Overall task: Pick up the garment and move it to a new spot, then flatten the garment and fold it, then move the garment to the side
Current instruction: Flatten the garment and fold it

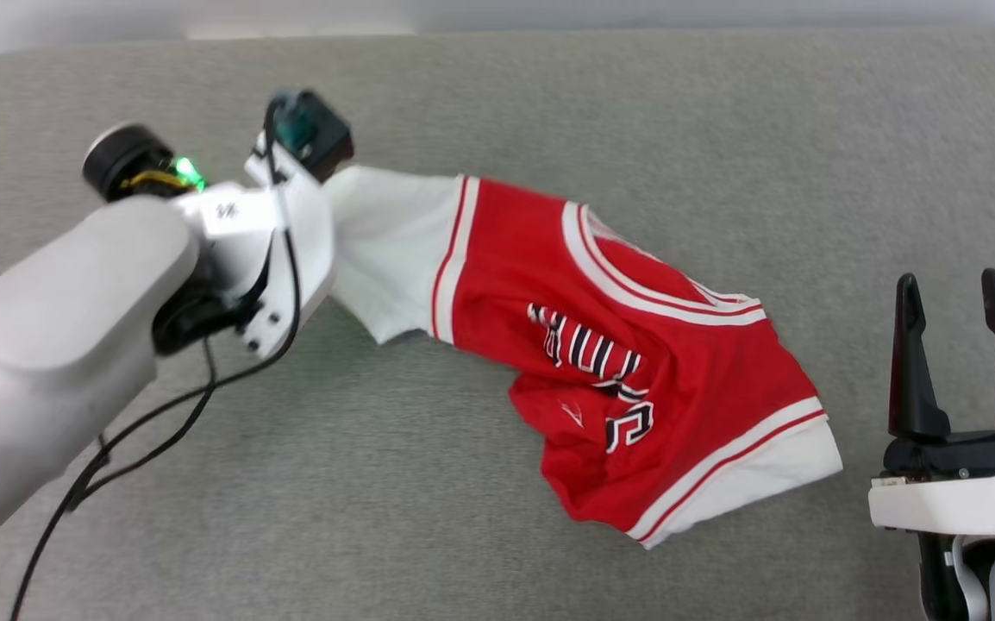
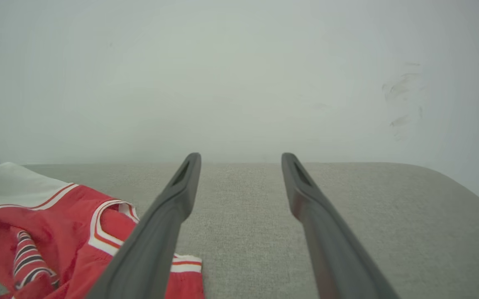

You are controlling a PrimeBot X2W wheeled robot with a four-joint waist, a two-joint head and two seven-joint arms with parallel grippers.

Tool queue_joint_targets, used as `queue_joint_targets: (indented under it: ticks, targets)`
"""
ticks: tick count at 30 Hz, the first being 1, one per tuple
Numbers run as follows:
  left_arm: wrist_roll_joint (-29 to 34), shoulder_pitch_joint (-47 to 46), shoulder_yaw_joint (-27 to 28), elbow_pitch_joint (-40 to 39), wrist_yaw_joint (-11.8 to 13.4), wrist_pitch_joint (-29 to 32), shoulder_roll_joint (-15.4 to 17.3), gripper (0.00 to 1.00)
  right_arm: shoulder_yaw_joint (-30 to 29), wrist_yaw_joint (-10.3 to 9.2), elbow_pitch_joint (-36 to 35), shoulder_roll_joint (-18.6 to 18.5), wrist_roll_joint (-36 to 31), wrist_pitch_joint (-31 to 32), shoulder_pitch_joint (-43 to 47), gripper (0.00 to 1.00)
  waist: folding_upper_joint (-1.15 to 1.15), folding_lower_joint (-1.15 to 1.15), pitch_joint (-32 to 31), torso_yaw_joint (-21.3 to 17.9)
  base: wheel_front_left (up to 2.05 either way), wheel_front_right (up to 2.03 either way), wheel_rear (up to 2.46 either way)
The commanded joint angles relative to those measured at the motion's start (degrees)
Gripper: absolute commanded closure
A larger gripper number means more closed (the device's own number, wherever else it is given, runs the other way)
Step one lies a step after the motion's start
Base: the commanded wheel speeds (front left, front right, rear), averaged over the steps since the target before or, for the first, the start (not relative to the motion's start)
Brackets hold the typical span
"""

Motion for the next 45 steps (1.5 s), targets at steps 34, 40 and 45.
queue_joint_targets:
  ticks: [34,40,45]
  targets:
    - [-2.6,18.0,5.4,-2.5,5.1,-17.4,7.4,0.00,-0.4,-0.02,1.4,0.1,-1.0,-0.1,4.5,0.00,0.00,0.00,-8.4,6.1,0.00,0.00,0.00]
    - [-3.5,14.6,6.6,-4.2,5.9,-13.4,9.8,0.00,0.2,-0.02,1.0,0.1,-0.8,-0.1,4.3,0.00,0.00,0.00,-8.1,5.2,0.00,0.00,0.00]
    - [-7.1,14.2,4.8,-3.1,3.8,-4.1,11.2,0.00,0.3,-0.02,0.6,0.1,-1.1,-0.1,3.7,0.00,0.00,0.00,-6.8,4.1,0.00,0.00,0.00]
